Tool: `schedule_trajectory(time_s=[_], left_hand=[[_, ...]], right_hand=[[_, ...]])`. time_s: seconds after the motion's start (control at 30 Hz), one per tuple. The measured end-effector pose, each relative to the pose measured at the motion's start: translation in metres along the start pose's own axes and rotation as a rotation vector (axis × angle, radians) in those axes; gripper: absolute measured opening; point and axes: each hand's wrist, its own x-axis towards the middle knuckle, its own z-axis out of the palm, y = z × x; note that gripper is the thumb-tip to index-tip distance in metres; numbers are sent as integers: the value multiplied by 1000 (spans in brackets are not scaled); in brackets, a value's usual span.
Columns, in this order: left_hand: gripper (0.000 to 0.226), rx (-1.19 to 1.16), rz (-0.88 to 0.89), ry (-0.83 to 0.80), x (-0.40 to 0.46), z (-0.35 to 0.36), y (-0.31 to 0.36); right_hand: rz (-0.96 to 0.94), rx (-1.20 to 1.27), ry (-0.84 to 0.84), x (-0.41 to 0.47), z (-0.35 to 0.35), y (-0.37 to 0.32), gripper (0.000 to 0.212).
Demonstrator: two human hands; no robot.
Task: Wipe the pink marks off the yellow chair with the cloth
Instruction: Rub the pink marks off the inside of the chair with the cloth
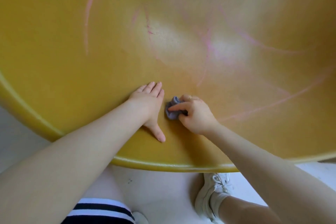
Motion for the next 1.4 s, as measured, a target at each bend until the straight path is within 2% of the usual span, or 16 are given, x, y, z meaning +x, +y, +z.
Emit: schedule_trajectory(time_s=[0.13,0.23,0.33,0.4,0.5,0.6,0.67,0.77,0.87,0.97,1.03,1.1,1.17,1.3,1.4], left_hand=[[143,4,17,-7,-8,1,6],[142,31,25,-11,-9,0,11],[141,35,27,-6,-9,-1,11],[140,40,31,-9,-9,-1,12],[136,39,57,-18,-9,-2,15],[133,39,98,-15,-11,-1,17],[132,29,106,-3,-12,0,16],[133,15,114,-12,-12,0,16],[135,9,101,-10,-11,-2,18],[136,38,111,6,-8,0,18],[135,26,95,2,-4,2,18],[134,-5,81,7,-3,4,19],[132,-48,74,11,-5,6,21],[123,-77,63,8,-7,6,28],[117,-98,29,-3,-4,3,39]], right_hand=[[-96,-81,52,-59,5,-15,38],[-113,-180,119,-46,6,1,37],[-24,-373,233,-8,0,30,31],[126,-434,212,13,-8,43,34],[213,-293,170,11,-7,41,37],[76,-103,139,-28,1,8,44],[-18,-24,49,-61,5,-9,45],[-110,-10,-88,-95,1,-13,41],[-158,-54,-81,-83,-8,8,32],[-61,-171,114,-41,-5,35,36],[165,-143,280,-13,-3,49,40],[353,-70,332,1,-1,53,42],[298,-37,215,-8,-2,48,42],[-54,107,-80,-81,-14,30,40],[-176,109,-189,-107,-18,37,39]])
